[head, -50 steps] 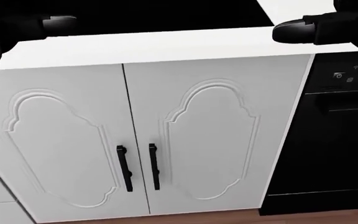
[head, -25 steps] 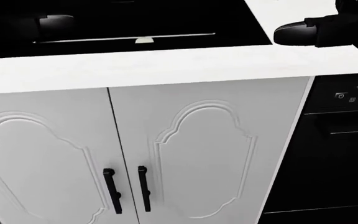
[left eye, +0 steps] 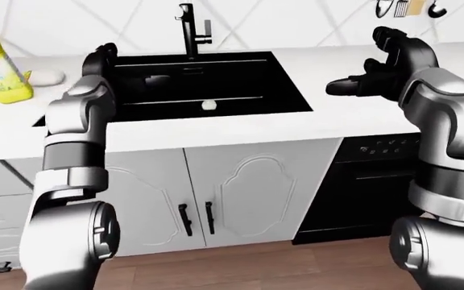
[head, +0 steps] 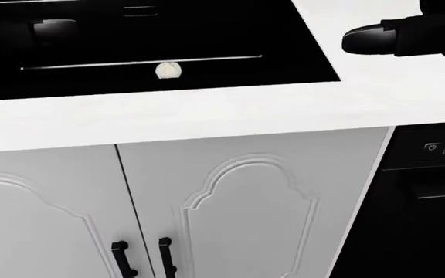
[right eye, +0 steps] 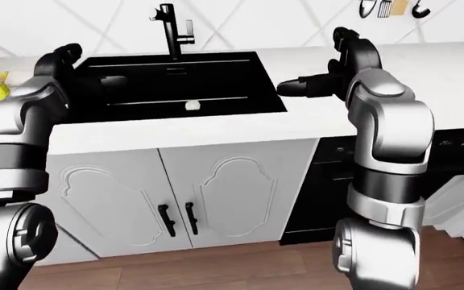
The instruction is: Turn the sink spout to the right.
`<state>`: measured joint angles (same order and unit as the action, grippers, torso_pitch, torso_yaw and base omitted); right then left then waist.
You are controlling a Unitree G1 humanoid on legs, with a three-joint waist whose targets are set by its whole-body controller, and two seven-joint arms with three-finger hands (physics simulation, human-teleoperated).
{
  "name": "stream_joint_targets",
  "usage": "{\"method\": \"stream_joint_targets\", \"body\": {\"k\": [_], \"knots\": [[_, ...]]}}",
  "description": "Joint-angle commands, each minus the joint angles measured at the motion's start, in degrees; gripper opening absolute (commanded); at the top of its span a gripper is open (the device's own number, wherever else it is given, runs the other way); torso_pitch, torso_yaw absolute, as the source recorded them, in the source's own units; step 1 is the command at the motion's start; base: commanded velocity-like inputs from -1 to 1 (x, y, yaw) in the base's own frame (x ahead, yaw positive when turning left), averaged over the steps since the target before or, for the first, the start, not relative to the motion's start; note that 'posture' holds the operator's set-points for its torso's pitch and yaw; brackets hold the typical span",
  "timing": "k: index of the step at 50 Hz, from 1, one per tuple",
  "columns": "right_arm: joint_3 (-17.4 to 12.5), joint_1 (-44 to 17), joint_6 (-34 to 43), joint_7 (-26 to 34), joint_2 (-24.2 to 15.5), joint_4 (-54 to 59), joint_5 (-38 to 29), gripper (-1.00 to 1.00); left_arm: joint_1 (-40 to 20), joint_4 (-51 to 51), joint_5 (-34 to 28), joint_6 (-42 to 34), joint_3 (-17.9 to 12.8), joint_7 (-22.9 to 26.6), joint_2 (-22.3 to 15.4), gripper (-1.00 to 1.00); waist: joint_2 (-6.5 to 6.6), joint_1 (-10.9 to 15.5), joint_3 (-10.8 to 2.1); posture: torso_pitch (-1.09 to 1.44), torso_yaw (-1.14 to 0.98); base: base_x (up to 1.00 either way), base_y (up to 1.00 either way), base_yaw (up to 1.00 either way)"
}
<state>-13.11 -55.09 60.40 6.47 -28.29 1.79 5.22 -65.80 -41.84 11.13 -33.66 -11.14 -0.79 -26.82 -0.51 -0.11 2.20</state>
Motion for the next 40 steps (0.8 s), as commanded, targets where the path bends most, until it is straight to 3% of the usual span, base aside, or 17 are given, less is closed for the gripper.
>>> {"method": "stream_joint_targets", "body": {"k": [1,3,5,7,8,11,15,17,19,20,22,29,32,33,34,35,40], "knots": [[-0.09,-2.2,-2.27,0.14,-0.45,-1.86,0.28,1.0,-2.32,2.78,-0.19,2.28,-0.69,-0.26,-1.32,1.0,-0.06,0.29,-1.47,0.0,0.0,0.18,0.0,0.0],[-0.2,-2.19,-2.32,0.23,-0.53,-1.78,0.32,1.0,-2.14,2.84,-0.16,2.28,-0.77,-0.26,-1.45,1.0,1.74,-0.03,-1.37,0.0,0.0,0.18,0.0,0.0],[-0.18,-2.3,-2.27,0.26,-0.59,-1.75,0.33,1.0,-2.13,2.95,-0.12,2.18,-0.79,-0.3,-1.51,1.0,5.02,-0.45,-2.21,0.0,0.0,0.18,0.0,0.0],[-0.18,-2.24,-2.27,0.24,-0.58,-1.8,0.33,1.0,-2.21,2.92,-0.16,2.14,-0.75,-0.3,-1.6,1.0,4.22,-0.09,-2.14,0.0,0.0,0.18,0.0,0.0],[-0.23,-2.23,-2.22,0.24,-0.57,-1.87,0.37,1.0,-2.23,2.87,-0.19,2.15,-0.73,-0.29,-1.63,1.0,4.7,-0.3,-1.91,0.0,0.0,0.17,0.0,0.0],[-0.23,-2.28,-2.08,0.22,-0.62,-1.97,0.41,1.0,-2.36,2.81,-0.2,2.07,-0.79,-0.24,-1.8,1.0,3.26,0.14,-2.34,0.0,0.0,0.17,0.0,0.0],[-0.3,-2.22,-2.08,0.24,-0.66,-2.03,0.45,1.0,-2.37,2.66,-0.21,2.2,-0.8,-0.2,-1.82,1.0,0.93,0.51,-1.69,0.0,0.0,0.18,0.0,0.0],[-0.23,-2.36,-1.99,0.28,-0.75,-1.99,0.45,1.0,-2.36,2.53,-0.22,2.29,-0.83,-0.19,-1.86,1.0,-1.03,0.83,-1.73,0.0,0.0,0.17,0.0,0.0],[-0.22,-2.52,-1.81,0.27,-0.79,-2.08,0.46,1.0,-2.23,2.71,-0.22,2.24,-0.82,-0.25,-1.86,1.0,-4.79,1.09,-2.56,0.0,0.0,0.18,0.0,0.0],[-0.22,-2.56,-1.69,0.25,-0.78,-2.2,0.48,1.0,-2.19,2.81,-0.21,2.18,-0.83,-0.27,-1.85,1.0,-2.46,0.67,-2.18,0.0,0.0,0.17,0.0,0.0],[-0.19,-2.55,-1.5,0.25,-0.78,-2.47,0.48,1.0,-2.12,2.93,-0.2,2.12,-0.86,-0.33,-1.87,1.0,-3.35,0.74,-2.01,0.0,0.0,0.18,0.0,0.0],[-0.16,-2.7,-1.54,0.31,-0.81,-2.31,0.44,1.0,-2.29,1.91,-0.19,2.67,-1.06,-0.22,-2.34,1.0,0.53,0.21,-1.5,0.0,0.0,0.17,0.0,0.0],[-0.18,-2.68,-1.42,0.32,-0.79,-2.49,0.44,1.0,-2.41,1.48,-0.17,2.86,-1.14,-0.18,-2.63,1.0,4.46,-0.42,-1.99,0.0,0.0,0.18,0.0,0.0],[-0.2,-2.59,-1.5,0.3,-0.75,-2.49,0.45,1.0,-2.44,1.53,-0.13,2.75,-1.19,-0.16,-2.8,1.0,6.34,-0.76,-3.59,0.0,0.0,0.18,0.0,0.0],[-0.18,-2.67,-1.54,0.32,-0.77,-2.35,0.44,1.0,-2.47,1.56,-0.12,2.68,-1.22,-0.16,-2.92,1.0,4.05,0.02,-2.02,0.0,0.0,0.18,0.0,0.0],[-0.18,-2.68,-1.58,0.33,-0.77,-2.3,0.44,1.0,-2.44,1.58,-0.08,2.65,-1.27,-0.18,-3.03,1.0,5.07,-0.34,-1.73,0.0,0.0,0.17,0.0,0.0],[-0.16,-2.87,-1.22,0.4,-0.93,-2.51,0.4,1.0,-2.23,1.12,-0.03,3.13,-1.29,-0.18,-3.1,1.0,2.6,0.25,-1.97,0.0,0.0,0.18,0.0,0.0]]}}
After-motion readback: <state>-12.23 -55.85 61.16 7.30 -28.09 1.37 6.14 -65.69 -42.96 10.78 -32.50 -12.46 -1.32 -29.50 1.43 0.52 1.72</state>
